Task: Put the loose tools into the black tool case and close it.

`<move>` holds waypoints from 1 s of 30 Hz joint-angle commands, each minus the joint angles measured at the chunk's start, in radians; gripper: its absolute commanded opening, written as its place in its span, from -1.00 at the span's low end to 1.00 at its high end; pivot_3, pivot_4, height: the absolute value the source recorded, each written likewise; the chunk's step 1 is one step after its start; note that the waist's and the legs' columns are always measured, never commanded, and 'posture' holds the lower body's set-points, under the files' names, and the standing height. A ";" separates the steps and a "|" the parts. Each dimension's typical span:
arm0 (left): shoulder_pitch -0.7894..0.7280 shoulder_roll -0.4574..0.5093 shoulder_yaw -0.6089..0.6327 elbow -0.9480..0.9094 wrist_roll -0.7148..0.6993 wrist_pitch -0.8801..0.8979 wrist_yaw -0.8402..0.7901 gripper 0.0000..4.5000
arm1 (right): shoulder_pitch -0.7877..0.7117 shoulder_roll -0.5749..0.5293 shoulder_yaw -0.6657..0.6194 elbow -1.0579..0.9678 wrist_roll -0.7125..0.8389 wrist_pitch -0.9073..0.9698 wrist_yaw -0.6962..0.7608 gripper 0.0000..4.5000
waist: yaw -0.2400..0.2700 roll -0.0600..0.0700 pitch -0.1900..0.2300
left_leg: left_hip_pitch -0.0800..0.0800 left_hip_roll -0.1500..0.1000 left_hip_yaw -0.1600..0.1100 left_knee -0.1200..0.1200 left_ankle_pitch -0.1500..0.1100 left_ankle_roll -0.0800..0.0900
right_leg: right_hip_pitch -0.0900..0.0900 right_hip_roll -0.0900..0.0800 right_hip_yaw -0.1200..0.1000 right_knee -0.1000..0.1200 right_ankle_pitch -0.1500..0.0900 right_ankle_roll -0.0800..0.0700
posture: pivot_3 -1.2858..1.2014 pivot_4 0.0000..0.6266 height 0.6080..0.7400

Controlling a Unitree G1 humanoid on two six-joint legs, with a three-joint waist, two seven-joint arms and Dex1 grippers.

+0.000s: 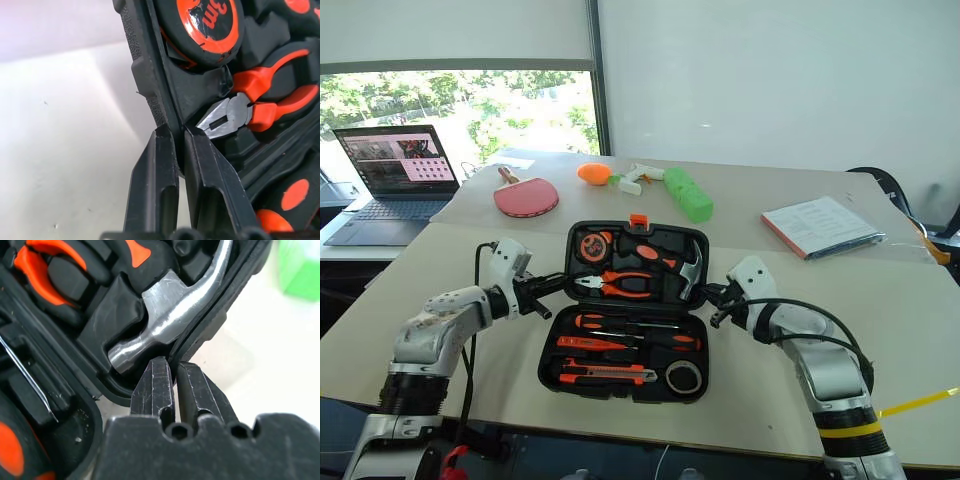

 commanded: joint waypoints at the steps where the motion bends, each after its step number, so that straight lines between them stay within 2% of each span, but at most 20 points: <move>1: 0.018 -0.014 -0.011 -0.059 0.070 -0.229 0.061 -1.00 | 0.029 -0.004 -0.002 -0.073 -0.067 -0.244 -0.021 -0.99 | -0.001 0.000 0.000 | 0.000 0.000 0.000 0.000 0.000 0.000 | 0.000 0.000 0.000 0.000 0.000 0.000 | 0.03 -0.52 1.00; 5: 0.088 -0.007 -0.023 -0.102 0.124 -0.361 0.097 -1.00 | 0.103 -0.025 -0.005 -0.088 -0.129 -0.386 -0.036 -0.99 | -0.002 0.000 0.000 | 0.000 0.000 0.000 0.000 0.001 -0.001 | 0.000 0.000 0.001 0.000 0.001 0.000 | 0.03 -0.52 1.00; 16: 0.248 0.042 -0.023 -0.112 0.200 -0.565 0.127 -1.00 | 0.209 -0.087 0.021 -0.009 -0.341 -0.767 -0.119 -0.99 | -0.008 0.000 0.000 | 0.004 0.001 0.002 -0.001 0.001 -0.001 | 0.001 0.001 0.002 0.000 0.001 0.000 | 0.03 -0.52 1.00; 23: 0.289 0.070 -0.014 -0.120 0.188 -0.594 0.120 -1.00 | 0.242 -0.108 0.020 0.010 -0.350 -0.849 -0.124 -0.99 | -0.009 0.000 0.000 | 0.015 0.003 0.006 -0.002 0.000 0.000 | 0.014 0.002 0.002 -0.003 0.001 0.000 | 0.03 -0.52 1.00; 27: 0.307 0.082 -0.010 -0.136 0.175 -0.583 0.110 -1.00 | 0.268 -0.118 0.019 0.002 -0.359 -0.883 -0.123 -0.99 | -0.010 0.000 0.000 | 0.017 0.003 0.007 -0.002 0.000 0.000 | 0.015 0.002 0.003 -0.002 0.001 0.000 | 0.03 -0.52 1.00; 29: 0.328 0.094 -0.002 -0.158 0.156 -0.572 0.094 -1.00 | 0.282 -0.127 0.017 -0.003 -0.346 -0.885 -0.112 -0.70 | -0.010 0.000 0.000 | 0.017 0.003 0.007 -0.002 0.000 0.000 | 0.015 0.002 0.003 -0.002 0.001 0.000 | 0.03 -0.52 1.00; 30: 0.341 0.100 0.006 -0.174 0.133 -0.559 0.080 -0.73 | 0.287 -0.131 0.014 -0.008 -0.342 -0.886 -0.110 -0.52 | -0.011 0.000 0.000 | 0.017 0.003 0.007 -0.002 0.000 0.000 | 0.015 0.002 0.003 -0.003 0.001 0.000 | 0.03 -0.52 1.00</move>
